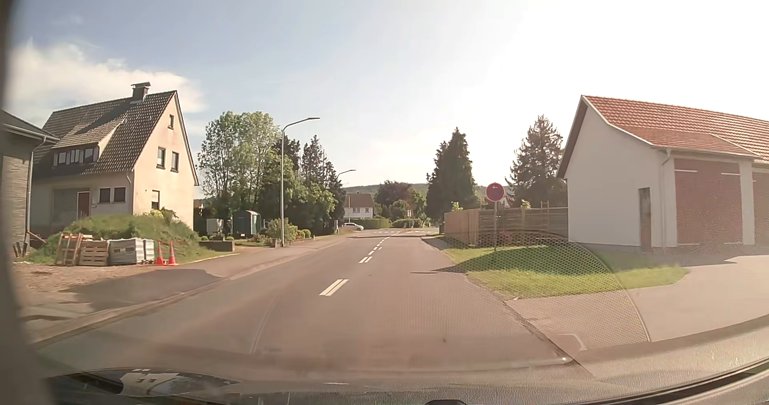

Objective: Follow the waypoints while adhering to traffic rules and regulations

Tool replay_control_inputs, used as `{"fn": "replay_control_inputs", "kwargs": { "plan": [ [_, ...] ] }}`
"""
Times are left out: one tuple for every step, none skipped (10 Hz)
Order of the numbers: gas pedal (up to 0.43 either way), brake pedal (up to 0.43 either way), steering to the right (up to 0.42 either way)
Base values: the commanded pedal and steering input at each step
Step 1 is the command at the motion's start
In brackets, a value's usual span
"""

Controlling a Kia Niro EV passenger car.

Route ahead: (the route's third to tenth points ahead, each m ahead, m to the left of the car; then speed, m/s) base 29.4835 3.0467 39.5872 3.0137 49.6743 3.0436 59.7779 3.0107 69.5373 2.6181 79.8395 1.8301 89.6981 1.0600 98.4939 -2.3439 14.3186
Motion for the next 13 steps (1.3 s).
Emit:
{"fn": "replay_control_inputs", "kwargs": {
  "plan": [
    [0.150,0.000,-0.002],
    [0.150,0.000,-0.003],
    [0.150,0.000,-0.003],
    [0.150,0.000,-0.004],
    [0.138,0.000,-0.004],
    [0.138,0.000,-0.004],
    [0.138,0.000,-0.004],
    [0.130,0.000,-0.004],
    [0.130,0.000,-0.004],
    [0.118,0.000,-0.004],
    [0.118,0.000,-0.004],
    [0.118,0.000,-0.004],
    [0.118,0.000,-0.004]
  ]
}}
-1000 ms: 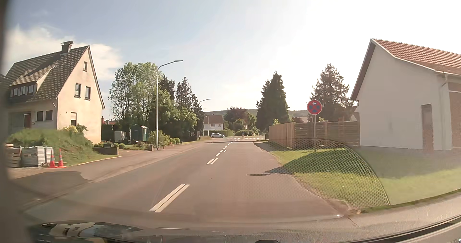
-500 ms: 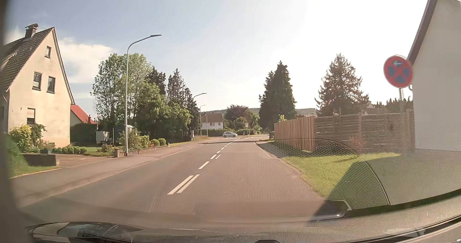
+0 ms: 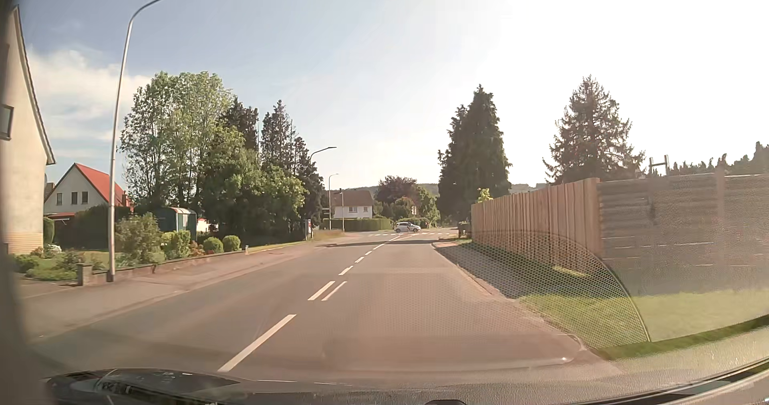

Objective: Follow the waypoints while adhering to traffic rules and regulations

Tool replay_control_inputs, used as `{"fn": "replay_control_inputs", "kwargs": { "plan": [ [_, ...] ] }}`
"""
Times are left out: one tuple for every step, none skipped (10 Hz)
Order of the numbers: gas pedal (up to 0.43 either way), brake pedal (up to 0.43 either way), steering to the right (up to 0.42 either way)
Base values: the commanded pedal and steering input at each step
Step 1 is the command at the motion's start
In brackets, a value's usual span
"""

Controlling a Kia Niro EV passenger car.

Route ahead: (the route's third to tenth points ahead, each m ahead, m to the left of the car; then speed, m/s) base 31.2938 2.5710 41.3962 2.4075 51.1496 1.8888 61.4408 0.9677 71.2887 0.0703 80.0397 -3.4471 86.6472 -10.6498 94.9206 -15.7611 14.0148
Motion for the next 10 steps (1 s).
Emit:
{"fn": "replay_control_inputs", "kwargs": {
  "plan": [
    [0.118,0.000,-0.004],
    [0.110,0.000,-0.004],
    [0.098,0.000,-0.004],
    [0.098,0.000,-0.004],
    [0.087,0.000,-0.004],
    [0.087,0.000,-0.003],
    [0.087,0.000,-0.003],
    [0.087,0.000,-0.001],
    [0.079,0.000,0.000],
    [0.067,0.000,0.000]
  ]
}}
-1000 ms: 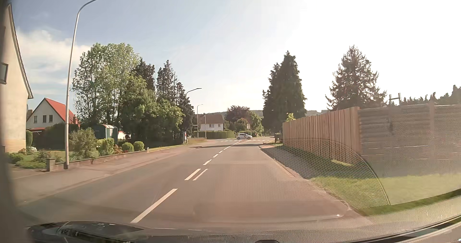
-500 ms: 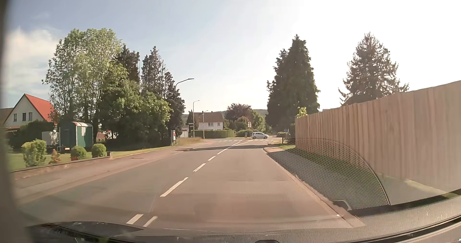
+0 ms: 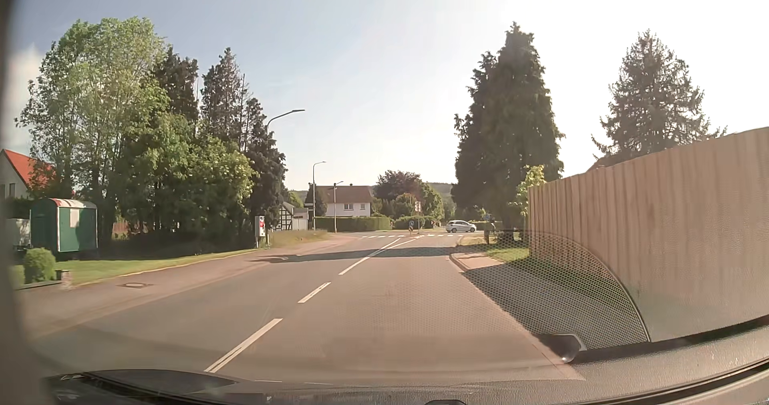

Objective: Follow the waypoints while adhering to traffic rules and regulations

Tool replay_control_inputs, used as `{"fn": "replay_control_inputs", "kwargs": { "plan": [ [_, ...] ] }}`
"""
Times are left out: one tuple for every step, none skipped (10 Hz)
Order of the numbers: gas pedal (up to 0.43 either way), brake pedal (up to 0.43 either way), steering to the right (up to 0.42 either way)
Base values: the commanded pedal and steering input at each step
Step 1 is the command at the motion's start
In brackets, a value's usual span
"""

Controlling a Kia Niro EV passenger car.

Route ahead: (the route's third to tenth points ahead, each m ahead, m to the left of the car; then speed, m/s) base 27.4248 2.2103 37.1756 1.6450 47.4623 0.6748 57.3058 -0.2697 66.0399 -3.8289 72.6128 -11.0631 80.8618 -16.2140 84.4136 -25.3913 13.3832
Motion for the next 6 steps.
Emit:
{"fn": "replay_control_inputs", "kwargs": {
  "plan": [
    [0.059,0.000,0.001],
    [0.059,0.000,0.001],
    [0.047,0.000,0.003],
    [0.047,0.000,0.004],
    [0.039,0.000,0.005],
    [0.000,0.000,0.007]
  ]
}}
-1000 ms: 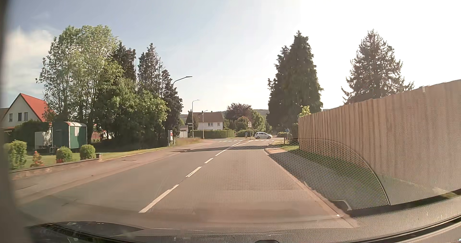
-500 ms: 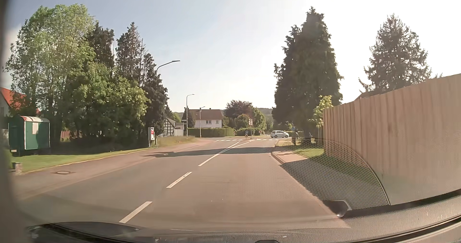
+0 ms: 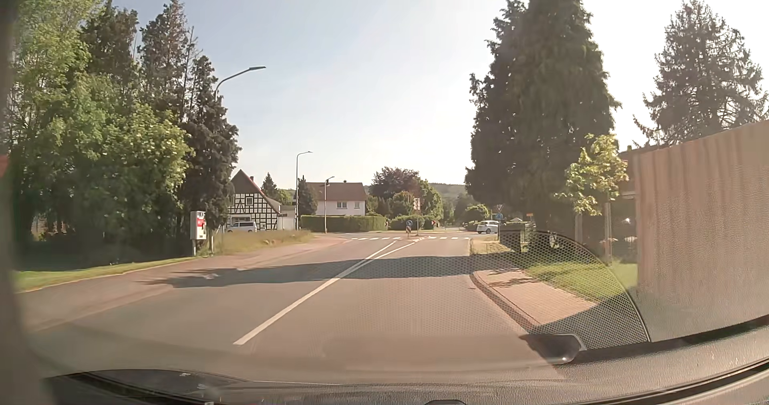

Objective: Follow the waypoints while adhering to traffic rules and regulations

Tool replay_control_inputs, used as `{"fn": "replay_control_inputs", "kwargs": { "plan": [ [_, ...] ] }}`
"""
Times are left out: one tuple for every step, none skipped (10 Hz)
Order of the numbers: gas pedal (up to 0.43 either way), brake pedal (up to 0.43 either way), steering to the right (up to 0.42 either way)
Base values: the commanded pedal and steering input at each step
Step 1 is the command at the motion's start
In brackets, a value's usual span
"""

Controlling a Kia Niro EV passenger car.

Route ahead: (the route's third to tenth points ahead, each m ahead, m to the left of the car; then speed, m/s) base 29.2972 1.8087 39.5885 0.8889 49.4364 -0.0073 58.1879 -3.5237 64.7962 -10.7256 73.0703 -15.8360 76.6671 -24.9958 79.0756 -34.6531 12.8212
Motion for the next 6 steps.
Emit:
{"fn": "replay_control_inputs", "kwargs": {
  "plan": [
    [0.000,0.000,0.009],
    [0.000,0.000,0.011],
    [0.000,0.000,0.012],
    [0.000,0.000,0.013],
    [0.000,0.000,0.014],
    [0.000,0.000,0.015]
  ]
}}
